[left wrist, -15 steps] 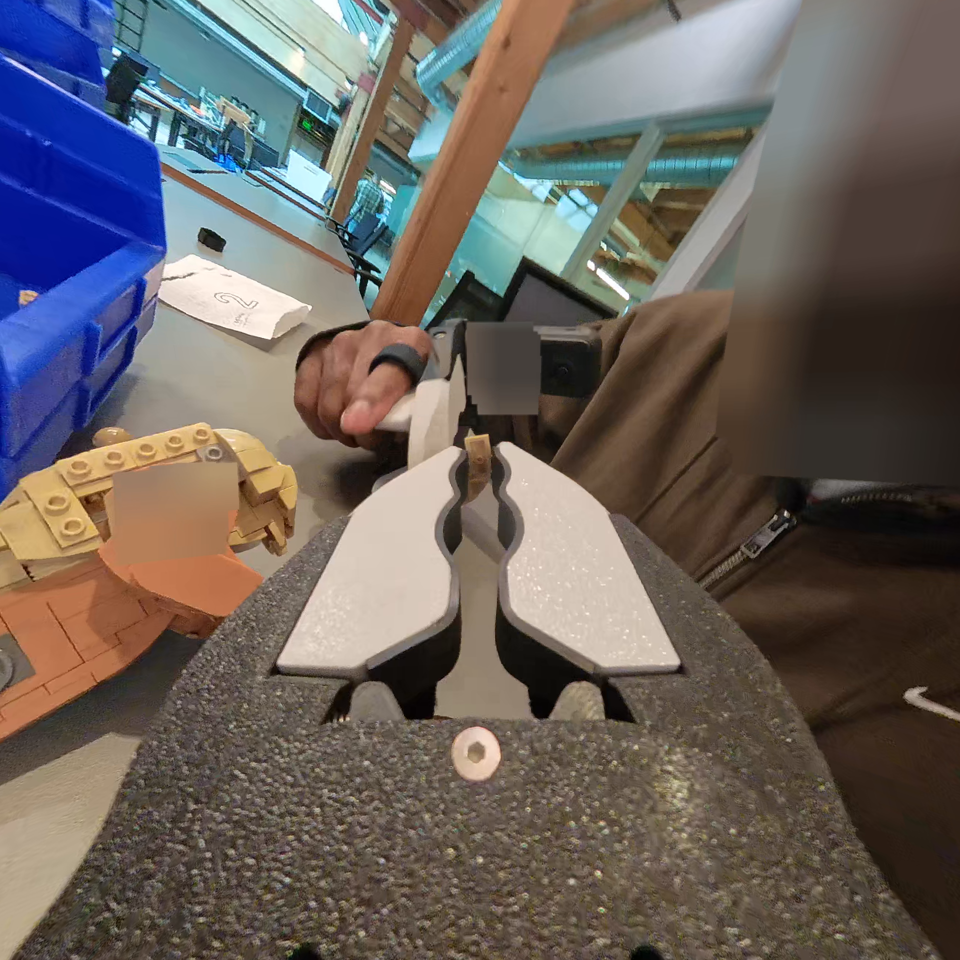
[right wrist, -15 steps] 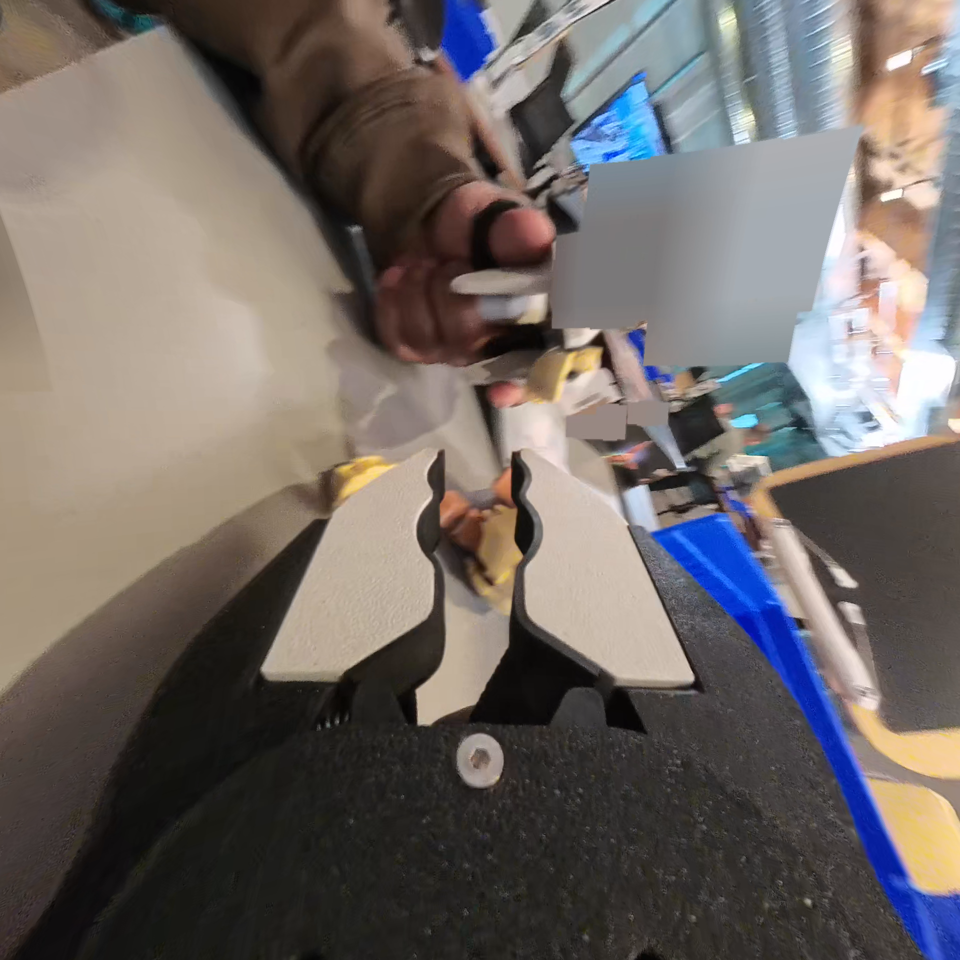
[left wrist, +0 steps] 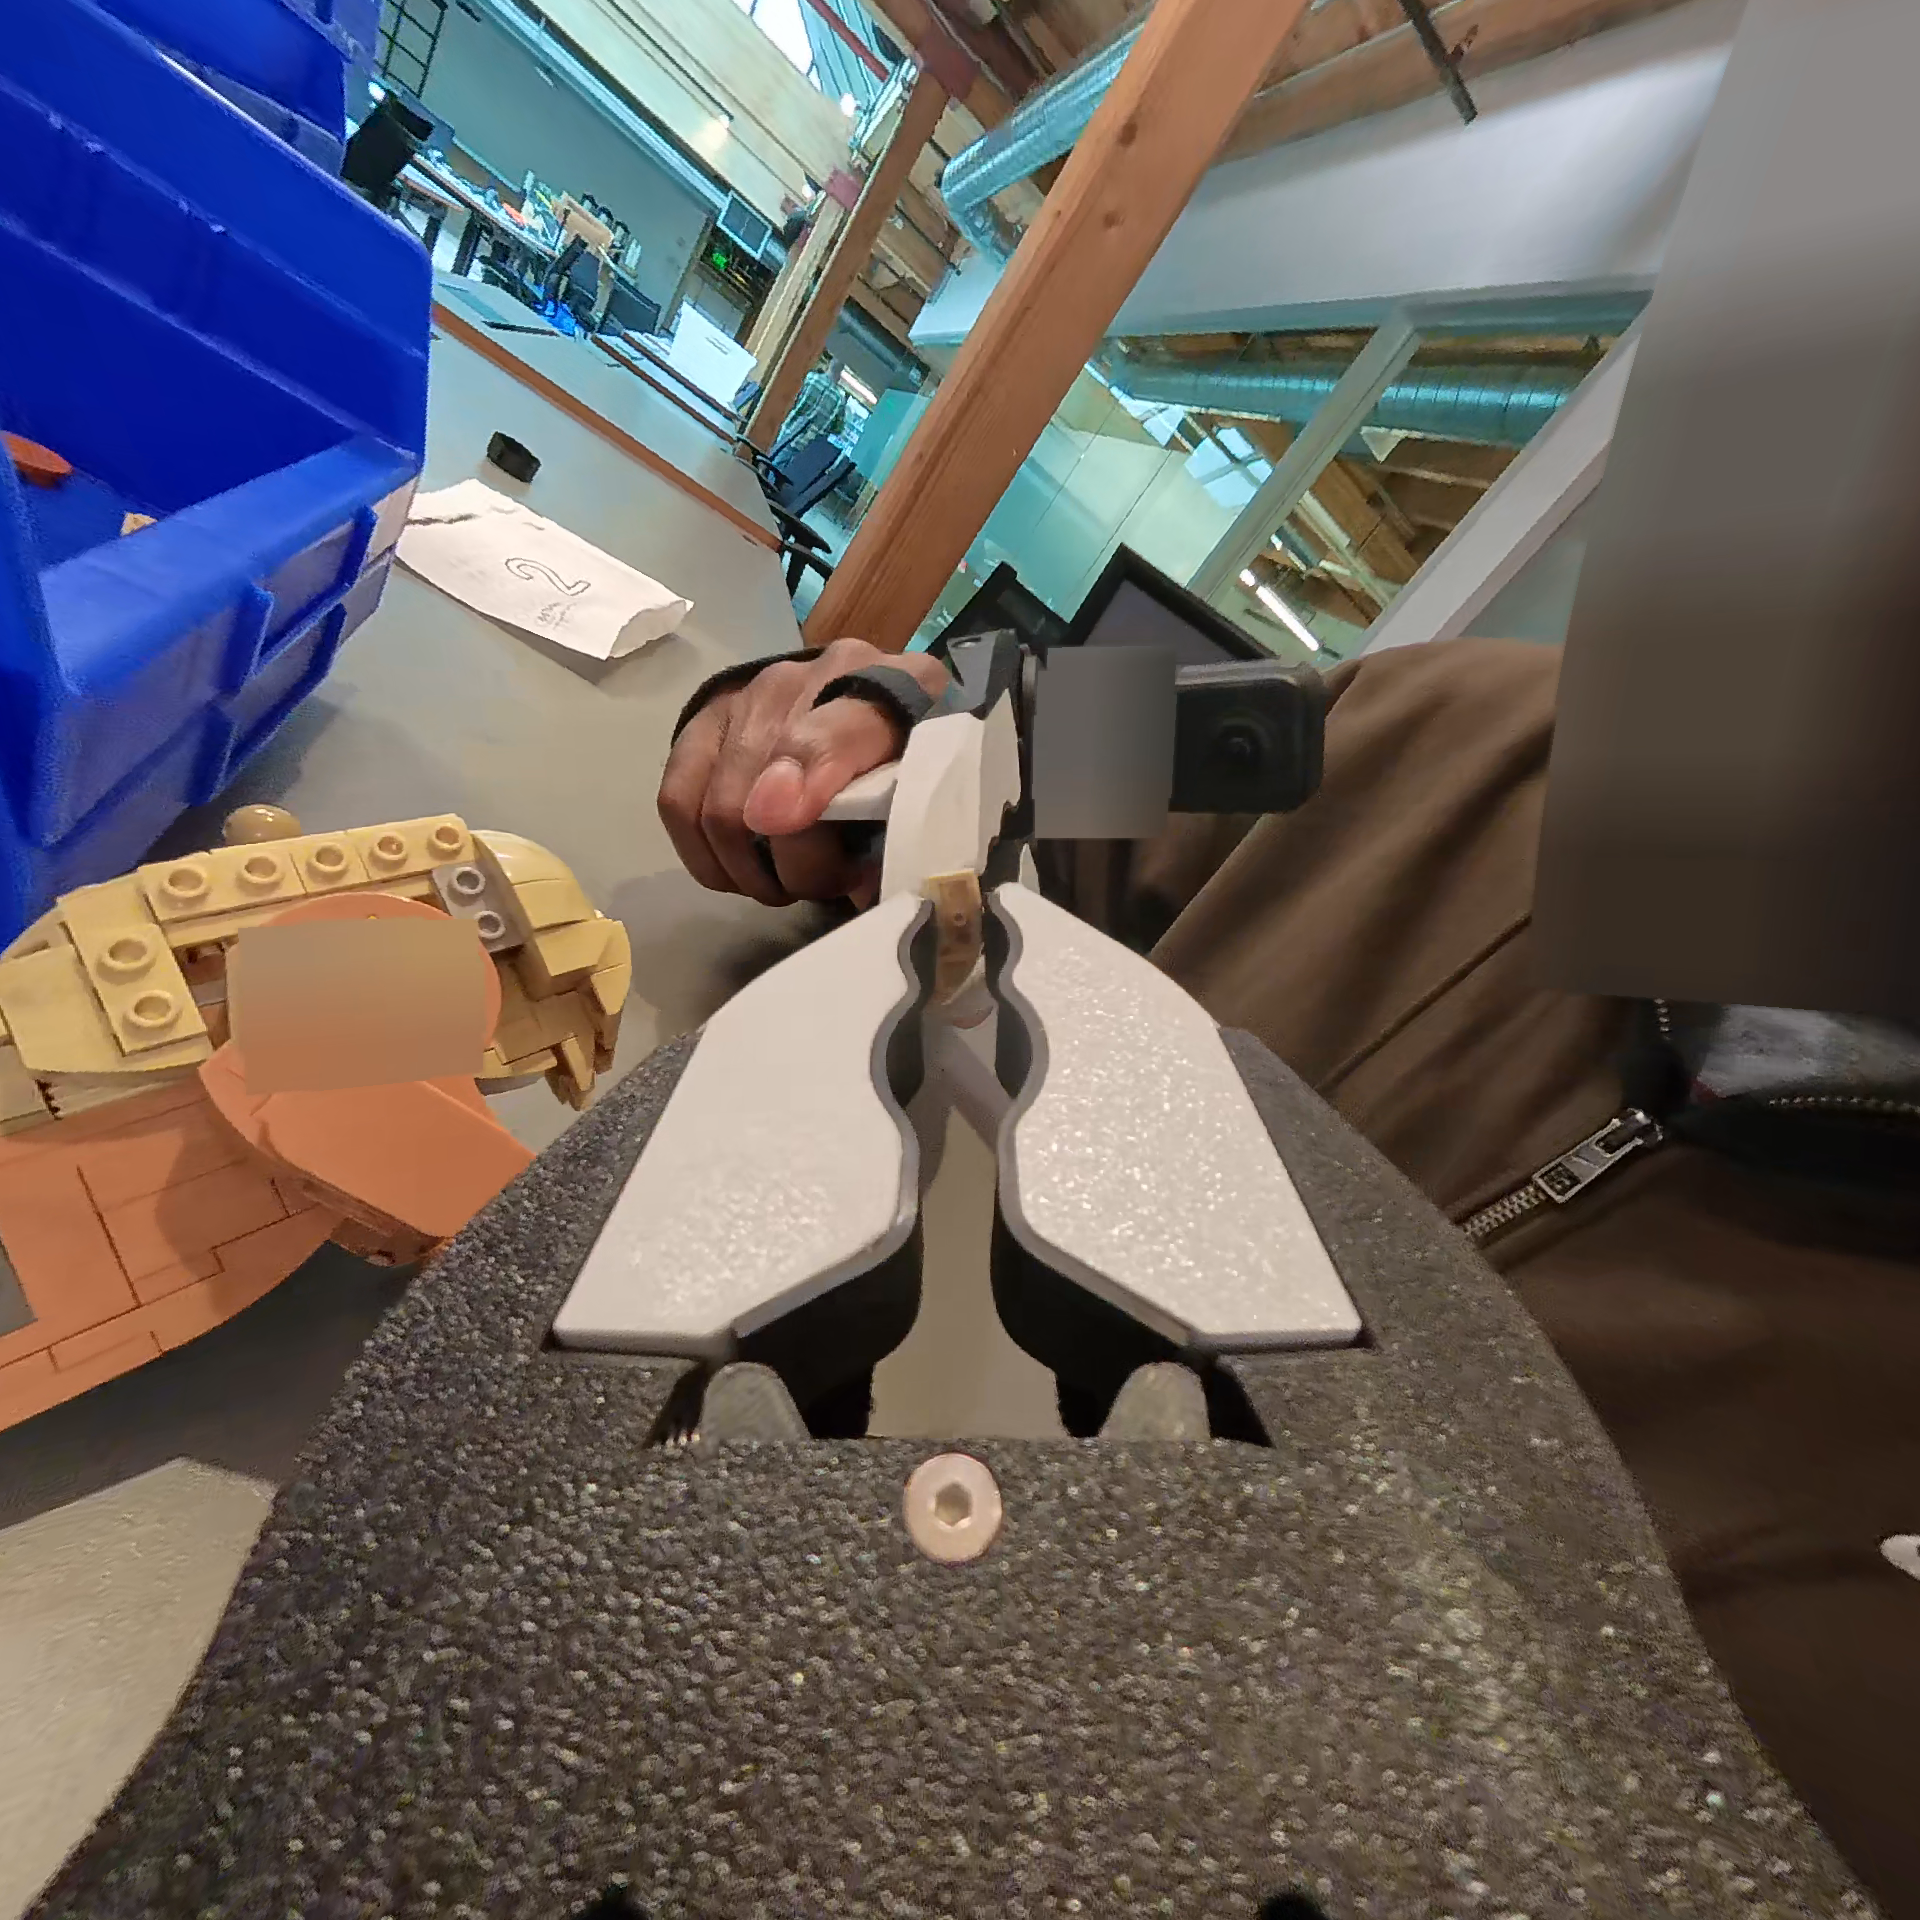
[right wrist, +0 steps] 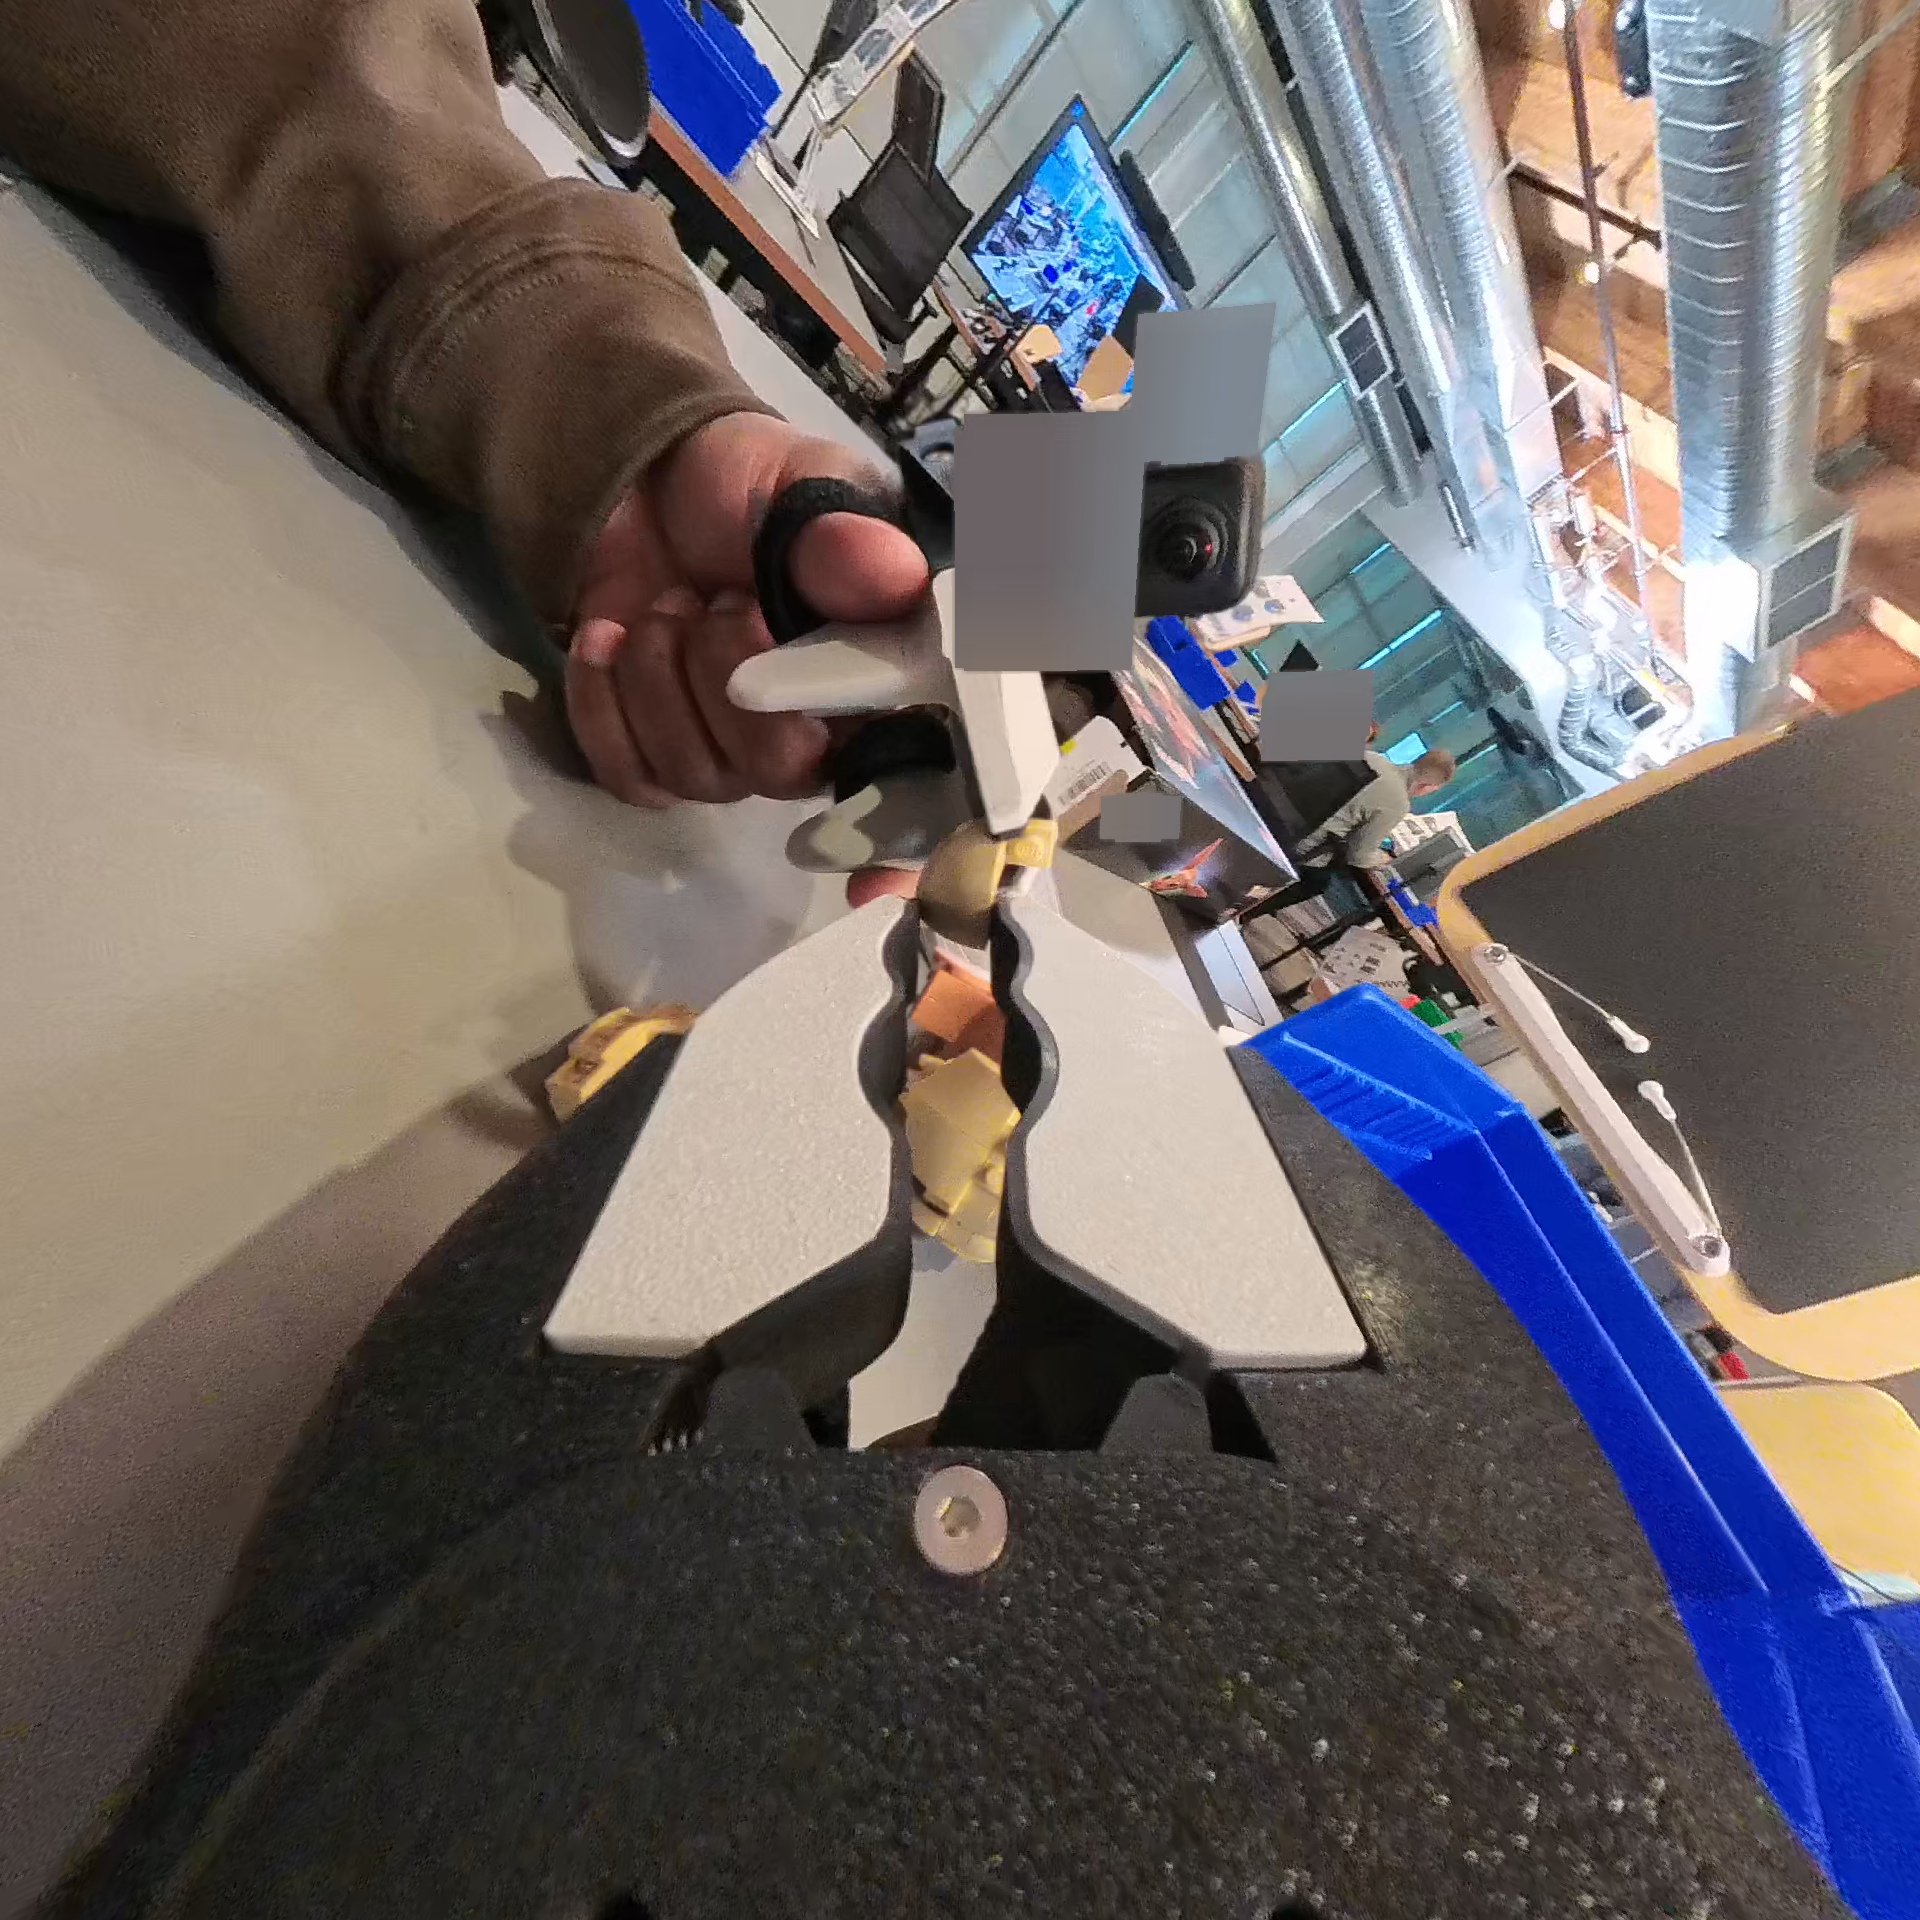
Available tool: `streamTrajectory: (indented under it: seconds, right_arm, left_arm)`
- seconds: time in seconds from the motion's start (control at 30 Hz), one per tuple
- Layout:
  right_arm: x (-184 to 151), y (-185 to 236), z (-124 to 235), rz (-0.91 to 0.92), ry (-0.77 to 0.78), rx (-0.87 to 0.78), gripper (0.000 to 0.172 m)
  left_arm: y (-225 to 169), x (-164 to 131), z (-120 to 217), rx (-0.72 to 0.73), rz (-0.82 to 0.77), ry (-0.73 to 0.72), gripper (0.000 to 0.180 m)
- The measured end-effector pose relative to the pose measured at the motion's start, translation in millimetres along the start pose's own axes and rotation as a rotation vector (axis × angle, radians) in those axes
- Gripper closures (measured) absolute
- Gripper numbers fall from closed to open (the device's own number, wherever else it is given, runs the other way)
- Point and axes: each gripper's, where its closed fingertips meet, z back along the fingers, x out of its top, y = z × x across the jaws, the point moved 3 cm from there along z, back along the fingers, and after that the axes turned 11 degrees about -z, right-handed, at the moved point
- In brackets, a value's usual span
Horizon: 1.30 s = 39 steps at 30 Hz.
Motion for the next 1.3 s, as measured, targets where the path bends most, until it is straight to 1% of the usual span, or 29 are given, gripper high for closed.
streamTrajectory:
  seconds: [0.2,0.4,0.5,0.8,0.97,1.07,1.17,1.3]
  right_arm:
    - [0,6,4,0.054,0.002,0.044,0.160]
    - [1,8,6,0.050,-0.012,0.074,0.161]
    - [2,7,6,0.055,-0.019,0.067,0.161]
    - [4,6,8,0.183,-0.025,0.006,0.161]
    - [3,6,8,0.202,-0.017,0.006,0.162]
    - [-4,6,6,0.250,0.023,-0.016,0.162]
    - [-10,-3,4,0.270,0.088,-0.086,0.162]
    - [-20,-12,2,0.286,0.187,-0.152,0.162]
  left_arm:
    - [-4,-5,-1,-0.009,-0.076,0.065,0.172]
    - [-8,-6,-2,-0.007,-0.136,0.099,0.172]
    - [-8,-4,-2,-0.011,-0.117,0.078,0.172]
    - [-7,-1,-3,-0.026,-0.038,0.017,0.172]
    - [-7,-1,-3,-0.014,-0.058,0.029,0.172]
    - [-4,-4,-3,0.071,-0.182,0.105,0.171]
    - [8,4,3,0.218,-0.252,0.108,0.167]
    - [15,10,8,0.368,-0.344,0.131,0.164]
